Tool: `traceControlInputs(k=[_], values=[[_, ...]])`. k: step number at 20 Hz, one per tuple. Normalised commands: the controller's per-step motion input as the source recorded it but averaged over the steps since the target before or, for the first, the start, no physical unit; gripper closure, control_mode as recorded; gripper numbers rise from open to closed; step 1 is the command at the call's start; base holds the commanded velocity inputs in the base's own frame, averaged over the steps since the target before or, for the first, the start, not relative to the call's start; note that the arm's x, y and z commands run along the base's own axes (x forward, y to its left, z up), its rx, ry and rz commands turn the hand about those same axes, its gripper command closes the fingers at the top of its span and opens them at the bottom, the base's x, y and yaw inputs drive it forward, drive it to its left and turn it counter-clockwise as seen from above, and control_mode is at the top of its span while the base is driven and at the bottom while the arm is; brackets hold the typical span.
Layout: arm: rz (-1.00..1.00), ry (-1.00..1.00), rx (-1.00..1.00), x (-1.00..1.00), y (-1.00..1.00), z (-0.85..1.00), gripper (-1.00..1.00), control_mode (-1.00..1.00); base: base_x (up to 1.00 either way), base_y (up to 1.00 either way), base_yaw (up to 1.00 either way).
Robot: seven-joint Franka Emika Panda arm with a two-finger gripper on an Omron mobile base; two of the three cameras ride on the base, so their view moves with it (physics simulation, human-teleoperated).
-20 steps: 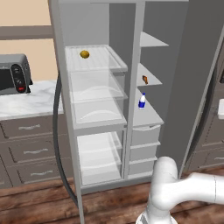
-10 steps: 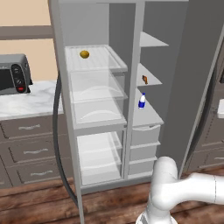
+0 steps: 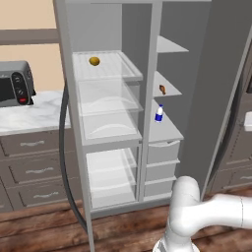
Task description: There's a chicken drumstick in the fridge that needs to be moved to the freezer for freezing. Pick up the chicken drumstick from the fridge, place it on any shelf in the freezer, and close the fridge and freezer doors when done.
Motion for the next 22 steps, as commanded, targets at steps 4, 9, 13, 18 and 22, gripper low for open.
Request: traceControlInputs(k=[4, 9, 13, 18, 22], values=[[0.08, 0.05, 0.00, 0.00, 0.61, 0.00, -1.00, -1.00, 0.00, 0.00, 0.00], [0.06, 0.00, 0.00, -0.07, 0.81, 0.00, -1.00, -1.00, 0.00, 0.00, 0.00], [0.00, 0.00, 0.00, 0.01, 0.66, 0.00, -1.00, -1.00, 0.00, 0.00, 0.00], [-0.06, 0.03, 0.00, 0.20, 0.60, 0.00, -1.00, -1.00, 0.00, 0.00, 0.00], [-0.12, 0.01, 0.00, 0.18, 0.65, 0.00, -1.00, -1.00, 0.00, 0.00, 0.00]])
